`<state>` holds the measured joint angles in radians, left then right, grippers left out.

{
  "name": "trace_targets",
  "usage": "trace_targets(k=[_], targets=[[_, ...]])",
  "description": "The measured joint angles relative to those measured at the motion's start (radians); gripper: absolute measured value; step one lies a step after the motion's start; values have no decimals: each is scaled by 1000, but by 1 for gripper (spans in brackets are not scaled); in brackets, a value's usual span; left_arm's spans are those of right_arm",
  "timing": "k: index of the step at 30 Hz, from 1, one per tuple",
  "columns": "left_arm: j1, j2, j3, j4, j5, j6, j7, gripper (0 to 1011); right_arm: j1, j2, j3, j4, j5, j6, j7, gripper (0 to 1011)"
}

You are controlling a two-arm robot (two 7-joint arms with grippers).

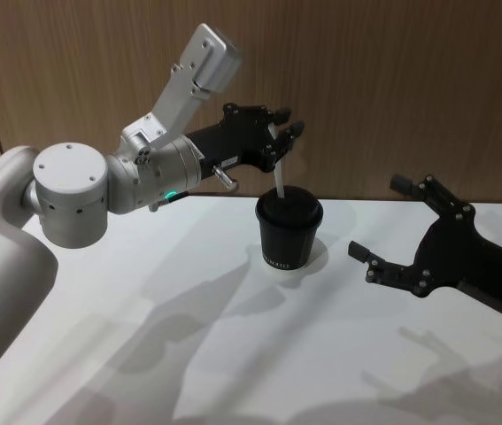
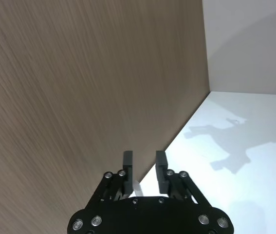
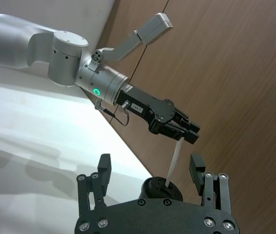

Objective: Pick up the straw with one hand, pass it to the other hand, and insert it into the cup.

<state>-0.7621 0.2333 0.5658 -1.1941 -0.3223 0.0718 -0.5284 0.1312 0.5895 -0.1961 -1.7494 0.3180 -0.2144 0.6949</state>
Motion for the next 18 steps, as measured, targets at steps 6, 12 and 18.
trace_targets(k=[6,12,18], targets=[[-2,-3,0,5,1,-2,-2,433,0,0,0,0,0,0,0,1001],[-2,-5,0,8,2,-2,-2,656,0,0,0,0,0,0,0,1001],[-3,-6,0,10,2,-3,-3,832,0,0,0,0,0,0,0,1001]])
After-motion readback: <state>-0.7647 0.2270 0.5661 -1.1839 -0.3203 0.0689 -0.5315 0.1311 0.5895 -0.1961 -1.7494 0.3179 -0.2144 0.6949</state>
